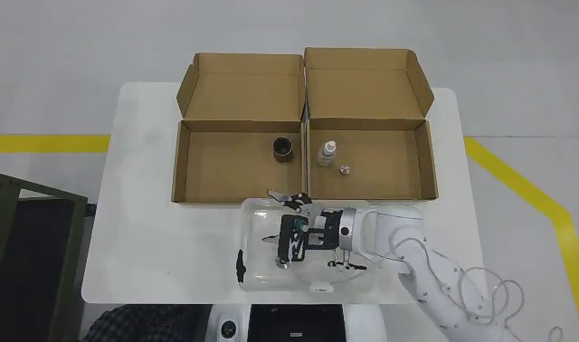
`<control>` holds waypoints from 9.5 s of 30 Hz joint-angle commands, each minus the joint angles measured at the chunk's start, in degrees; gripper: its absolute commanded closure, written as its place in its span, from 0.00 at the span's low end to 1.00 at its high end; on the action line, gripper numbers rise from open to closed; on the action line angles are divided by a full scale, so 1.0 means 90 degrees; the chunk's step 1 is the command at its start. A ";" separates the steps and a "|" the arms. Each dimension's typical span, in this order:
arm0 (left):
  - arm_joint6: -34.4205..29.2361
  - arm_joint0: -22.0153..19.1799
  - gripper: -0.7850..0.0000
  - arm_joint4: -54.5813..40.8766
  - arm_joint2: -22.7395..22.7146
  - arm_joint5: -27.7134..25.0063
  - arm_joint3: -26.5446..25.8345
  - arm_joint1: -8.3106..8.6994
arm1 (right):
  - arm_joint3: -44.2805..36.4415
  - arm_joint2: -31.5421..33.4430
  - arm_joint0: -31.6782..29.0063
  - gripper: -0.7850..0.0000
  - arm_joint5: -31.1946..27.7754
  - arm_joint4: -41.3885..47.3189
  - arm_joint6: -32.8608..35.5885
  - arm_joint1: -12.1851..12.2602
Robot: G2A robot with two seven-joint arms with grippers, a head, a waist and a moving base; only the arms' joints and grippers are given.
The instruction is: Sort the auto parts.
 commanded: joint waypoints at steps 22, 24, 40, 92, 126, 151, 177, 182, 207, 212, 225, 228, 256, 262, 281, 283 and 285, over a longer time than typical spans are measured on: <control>0.0000 0.0000 0.00 0.0000 0.0000 0.0000 0.0000 0.0000 | 0.0016 0.0140 -0.0712 0.01 -0.0419 -0.0478 -0.0418 0.0212; 0.0000 0.0000 0.00 0.0000 0.0000 0.0000 0.0000 0.0000 | 0.0016 0.0140 -0.0712 0.01 -0.0419 -0.0478 -0.0418 0.0212; 0.0000 0.0000 0.00 0.0000 0.0000 0.0000 0.0000 0.0000 | 0.0016 0.0140 -0.0712 0.01 -0.0419 -0.0478 -0.0418 0.0212; 0.0000 0.0000 0.00 0.0000 0.0000 0.0000 0.0000 0.0000 | 0.0826 -0.0714 -0.0265 0.13 -0.0784 -0.1415 -0.0433 0.0265; 0.0000 0.0000 0.00 0.0000 0.0000 0.0000 0.0000 0.0000 | 0.1050 -0.0782 0.0216 1.00 -0.0341 -0.0830 -0.0465 0.0186; 0.0000 0.0000 0.00 0.0000 0.0000 0.0000 0.0000 0.0000 | 0.0639 0.0094 0.0025 1.00 0.0521 0.0537 -0.2244 0.0209; 0.0000 0.0000 0.00 0.0000 0.0000 0.0000 0.0000 0.0000 | 0.0884 0.0265 0.0256 1.00 0.0396 0.0409 -0.2771 0.0200; 0.0000 0.0000 0.00 0.0000 0.0000 0.0000 0.0000 0.0000 | 0.1276 -0.0024 0.0600 1.00 0.0350 0.0388 -0.2226 0.0128; 0.0000 0.0000 0.00 0.0000 0.0000 0.0000 0.0000 0.0000 | 0.3146 -0.1249 0.2679 1.00 0.0097 0.0364 -0.0964 -0.0409; 0.0000 0.0000 0.00 0.0000 0.0000 0.0000 0.0000 0.0000 | 0.3454 -0.1484 0.2961 1.00 -0.0037 0.0353 -0.0846 -0.0523; 0.0000 0.0000 0.00 0.0000 0.0000 0.0000 0.0000 0.0000 | 0.4049 -0.1911 0.3504 1.00 -0.0252 0.0261 -0.0439 -0.0773; 0.0000 0.0000 0.00 0.0000 0.0000 0.0000 0.0000 0.0000 | 0.4094 -0.1992 0.3575 0.93 -0.0303 0.0233 -0.0281 -0.0818; 0.0000 0.0000 0.00 0.0000 0.0000 0.0000 0.0000 0.0000 | 0.4196 -0.1819 0.3724 0.50 -0.0109 0.0193 -0.0350 -0.0986; 0.0000 0.0000 0.00 0.0000 0.0000 0.0000 0.0000 0.0000 | 0.3416 -0.1207 0.3346 0.49 0.0098 0.0174 -0.0288 -0.0793; 0.0000 0.0000 0.00 0.0000 0.0000 0.0000 0.0000 0.0000 | 0.0095 0.1370 -0.0115 0.01 0.0890 -0.0247 -0.0032 -0.0031; 0.0000 0.0000 0.00 0.0000 0.0000 0.0000 0.0000 0.0000 | -0.0219 0.1735 -0.0536 0.00 0.0931 -0.0334 -0.0083 0.0039; 0.0000 0.0000 0.00 0.0000 0.0000 0.0000 0.0000 0.0000 | -0.0472 0.2092 -0.0944 0.00 0.0961 -0.0439 -0.0183 0.0102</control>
